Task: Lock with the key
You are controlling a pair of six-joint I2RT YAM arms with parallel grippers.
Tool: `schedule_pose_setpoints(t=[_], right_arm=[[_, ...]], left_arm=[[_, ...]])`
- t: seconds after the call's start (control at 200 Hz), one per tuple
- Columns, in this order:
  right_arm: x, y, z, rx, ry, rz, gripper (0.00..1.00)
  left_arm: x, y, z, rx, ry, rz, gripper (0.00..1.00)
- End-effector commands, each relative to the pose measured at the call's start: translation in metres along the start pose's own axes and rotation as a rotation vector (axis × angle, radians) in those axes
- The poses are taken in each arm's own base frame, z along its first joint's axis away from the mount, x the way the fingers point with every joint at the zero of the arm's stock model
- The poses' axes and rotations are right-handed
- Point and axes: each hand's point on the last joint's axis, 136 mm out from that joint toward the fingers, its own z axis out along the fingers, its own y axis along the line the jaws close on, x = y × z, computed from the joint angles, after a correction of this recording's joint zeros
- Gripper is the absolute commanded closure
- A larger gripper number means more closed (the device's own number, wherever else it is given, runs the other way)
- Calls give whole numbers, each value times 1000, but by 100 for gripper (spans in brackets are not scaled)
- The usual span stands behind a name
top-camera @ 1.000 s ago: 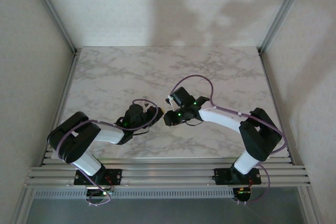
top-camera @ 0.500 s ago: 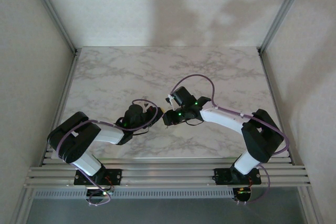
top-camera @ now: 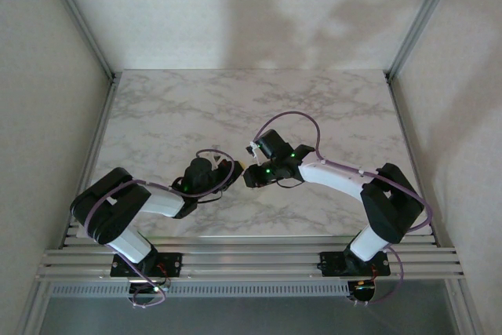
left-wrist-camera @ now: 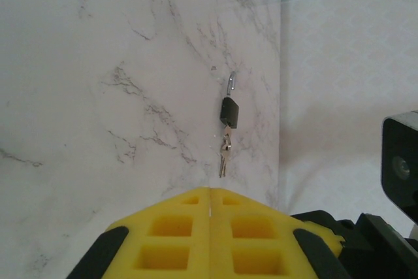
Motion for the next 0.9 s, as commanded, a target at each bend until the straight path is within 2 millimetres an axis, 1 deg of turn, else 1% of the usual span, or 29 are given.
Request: schedule_pose_setpoints(t=[0.0, 0.175, 0.471, 0.896], right_arm=[[5, 2, 6, -10, 19, -2, 70], [5, 2, 7, -13, 24, -2, 70], [6, 2, 10, -14, 31, 0, 69], [6, 3, 10, -17, 34, -2, 75]], left_arm=[[2, -21, -5, 76, 14, -3, 100], [3, -24, -6, 84, 15, -8, 100], [1, -37, -8, 117, 14, -14, 100], [4, -47, -13, 156, 20, -26, 100]])
